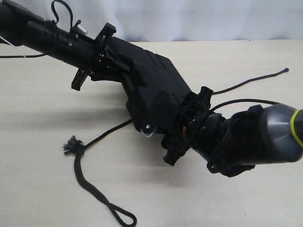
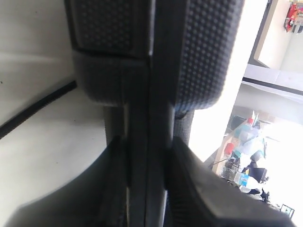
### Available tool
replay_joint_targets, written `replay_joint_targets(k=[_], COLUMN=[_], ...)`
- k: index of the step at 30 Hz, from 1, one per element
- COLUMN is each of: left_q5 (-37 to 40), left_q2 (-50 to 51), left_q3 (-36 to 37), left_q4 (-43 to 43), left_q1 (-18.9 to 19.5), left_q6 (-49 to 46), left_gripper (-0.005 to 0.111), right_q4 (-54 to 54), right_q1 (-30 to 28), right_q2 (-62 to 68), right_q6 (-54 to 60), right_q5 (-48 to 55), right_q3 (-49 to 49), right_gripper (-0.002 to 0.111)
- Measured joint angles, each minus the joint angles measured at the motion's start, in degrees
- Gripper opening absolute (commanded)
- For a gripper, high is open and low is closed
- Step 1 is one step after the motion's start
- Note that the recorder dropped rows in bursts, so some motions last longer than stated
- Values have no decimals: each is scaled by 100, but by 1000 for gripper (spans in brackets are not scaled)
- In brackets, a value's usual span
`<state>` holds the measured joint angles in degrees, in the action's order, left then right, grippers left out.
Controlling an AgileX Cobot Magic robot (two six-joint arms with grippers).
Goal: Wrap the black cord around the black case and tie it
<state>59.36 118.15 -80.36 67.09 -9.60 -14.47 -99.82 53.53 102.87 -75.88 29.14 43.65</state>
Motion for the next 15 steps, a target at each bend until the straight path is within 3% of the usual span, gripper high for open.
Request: replay_joint_targets(k=[4, 15], left_q5=[0, 60], left_q2=[0, 0], left_q3=[0, 0], left_q4=[34, 429], left_q1=[0, 0], left_q6=[-189, -2226], left_gripper=[0, 0], right_q4=[0, 113], right_q1=[0, 0], right_q2=[0, -195], right_q6=[-12, -285], right_q5=[0, -106], right_q3=[0, -11], right_gripper=[4, 4])
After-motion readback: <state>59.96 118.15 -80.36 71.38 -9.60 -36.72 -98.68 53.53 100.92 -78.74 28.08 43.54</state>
